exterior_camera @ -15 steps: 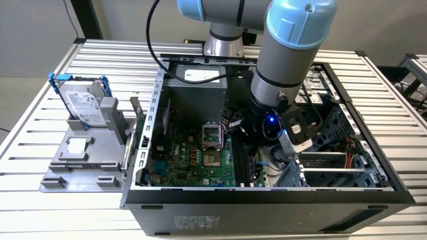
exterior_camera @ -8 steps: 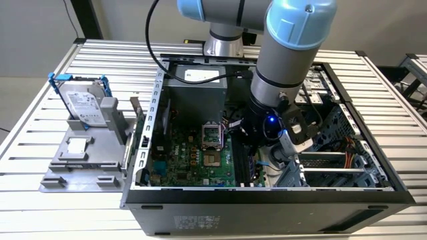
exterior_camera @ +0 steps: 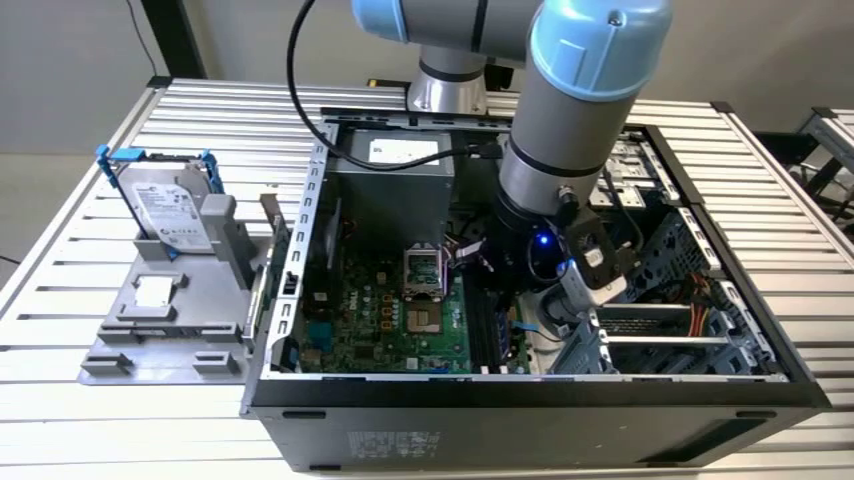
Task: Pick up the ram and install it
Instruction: 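Insert the ram into the slot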
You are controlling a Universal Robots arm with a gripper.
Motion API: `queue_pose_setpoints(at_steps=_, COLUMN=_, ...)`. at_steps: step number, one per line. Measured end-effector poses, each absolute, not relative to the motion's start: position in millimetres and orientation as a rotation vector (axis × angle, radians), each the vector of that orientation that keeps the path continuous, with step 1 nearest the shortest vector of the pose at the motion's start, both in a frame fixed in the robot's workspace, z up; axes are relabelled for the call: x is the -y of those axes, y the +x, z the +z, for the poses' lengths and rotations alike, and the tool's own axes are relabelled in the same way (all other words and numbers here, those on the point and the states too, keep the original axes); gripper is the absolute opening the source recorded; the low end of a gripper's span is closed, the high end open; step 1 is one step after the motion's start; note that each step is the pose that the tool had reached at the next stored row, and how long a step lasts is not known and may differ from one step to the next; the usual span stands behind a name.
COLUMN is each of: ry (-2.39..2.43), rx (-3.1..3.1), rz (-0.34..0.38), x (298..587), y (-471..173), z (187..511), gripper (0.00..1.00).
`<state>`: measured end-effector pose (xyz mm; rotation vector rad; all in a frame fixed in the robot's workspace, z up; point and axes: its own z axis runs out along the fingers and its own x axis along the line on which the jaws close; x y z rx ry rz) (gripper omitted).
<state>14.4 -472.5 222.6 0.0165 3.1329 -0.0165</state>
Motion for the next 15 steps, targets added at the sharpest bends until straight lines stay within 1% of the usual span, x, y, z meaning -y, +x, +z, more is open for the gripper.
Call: queue_pose_setpoints(at_steps=15, ry=0.016, rx=-3.133, rz=-0.021, x=472.4, y=14.3, z=216.5, gripper=0.00)
